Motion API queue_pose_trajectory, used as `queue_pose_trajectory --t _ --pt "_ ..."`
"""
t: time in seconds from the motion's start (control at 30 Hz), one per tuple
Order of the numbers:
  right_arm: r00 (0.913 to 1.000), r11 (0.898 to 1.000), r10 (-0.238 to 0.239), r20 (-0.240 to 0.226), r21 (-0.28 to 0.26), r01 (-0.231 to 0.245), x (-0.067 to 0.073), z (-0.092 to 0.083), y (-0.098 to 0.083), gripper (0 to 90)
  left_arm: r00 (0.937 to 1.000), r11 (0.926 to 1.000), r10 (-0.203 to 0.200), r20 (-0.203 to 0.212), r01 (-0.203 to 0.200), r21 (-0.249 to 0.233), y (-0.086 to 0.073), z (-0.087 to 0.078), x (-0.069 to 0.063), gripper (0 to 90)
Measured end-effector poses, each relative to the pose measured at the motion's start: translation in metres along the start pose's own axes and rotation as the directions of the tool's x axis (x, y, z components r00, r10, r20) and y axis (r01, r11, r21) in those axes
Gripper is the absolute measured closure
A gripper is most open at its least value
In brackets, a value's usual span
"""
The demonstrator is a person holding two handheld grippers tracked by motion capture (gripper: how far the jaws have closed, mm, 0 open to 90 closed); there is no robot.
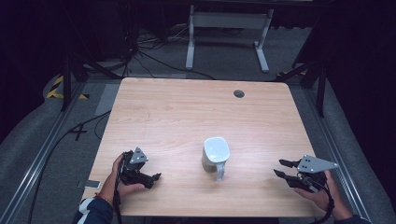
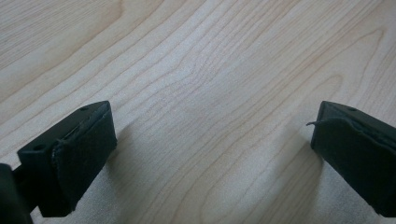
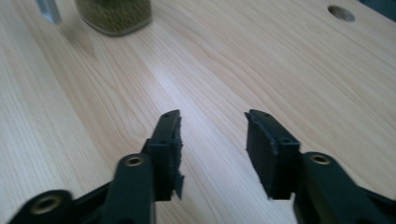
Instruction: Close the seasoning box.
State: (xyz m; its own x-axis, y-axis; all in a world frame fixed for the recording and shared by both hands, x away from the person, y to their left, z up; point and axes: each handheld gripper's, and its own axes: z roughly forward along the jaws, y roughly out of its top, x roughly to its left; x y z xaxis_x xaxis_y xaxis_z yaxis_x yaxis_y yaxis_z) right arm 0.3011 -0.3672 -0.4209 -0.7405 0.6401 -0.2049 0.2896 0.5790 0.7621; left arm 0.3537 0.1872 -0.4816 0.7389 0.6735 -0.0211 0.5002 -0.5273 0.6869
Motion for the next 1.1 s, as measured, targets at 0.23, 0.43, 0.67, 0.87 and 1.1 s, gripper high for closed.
queue_pose_trajectory --t 0.23,0.43,0.67,0.87,1.1 --pt "0.9977 0.997 0.059 0.033 0.038 -0.060 -0.009 -0.001 -0.033 40.9 1.0000 1.0000 0.000 -0.002 0.000 0.000 0.000 0.000 0.000 0.4" --pt "0.9869 0.986 0.158 0.036 0.053 -0.159 -0.017 -0.006 -0.064 34.2 1.0000 1.0000 0.000 -0.002 0.000 0.001 0.000 0.000 0.000 0.4" --pt "0.9749 0.974 0.220 0.033 0.052 -0.222 -0.020 -0.006 -0.071 28.6 1.0000 1.0000 -0.001 -0.006 0.001 -0.005 0.000 0.000 0.000 0.4" --pt "0.9708 0.969 0.238 0.032 0.058 -0.239 -0.022 -0.005 -0.071 27.1 1.0000 1.0000 -0.001 -0.003 0.001 0.004 0.000 -0.001 0.000 0.5" --pt "0.9700 0.968 0.241 0.030 0.060 -0.243 -0.022 -0.005 -0.071 27.0 1.0000 1.0000 -0.002 -0.004 0.002 0.001 0.000 0.000 0.000 0.5"
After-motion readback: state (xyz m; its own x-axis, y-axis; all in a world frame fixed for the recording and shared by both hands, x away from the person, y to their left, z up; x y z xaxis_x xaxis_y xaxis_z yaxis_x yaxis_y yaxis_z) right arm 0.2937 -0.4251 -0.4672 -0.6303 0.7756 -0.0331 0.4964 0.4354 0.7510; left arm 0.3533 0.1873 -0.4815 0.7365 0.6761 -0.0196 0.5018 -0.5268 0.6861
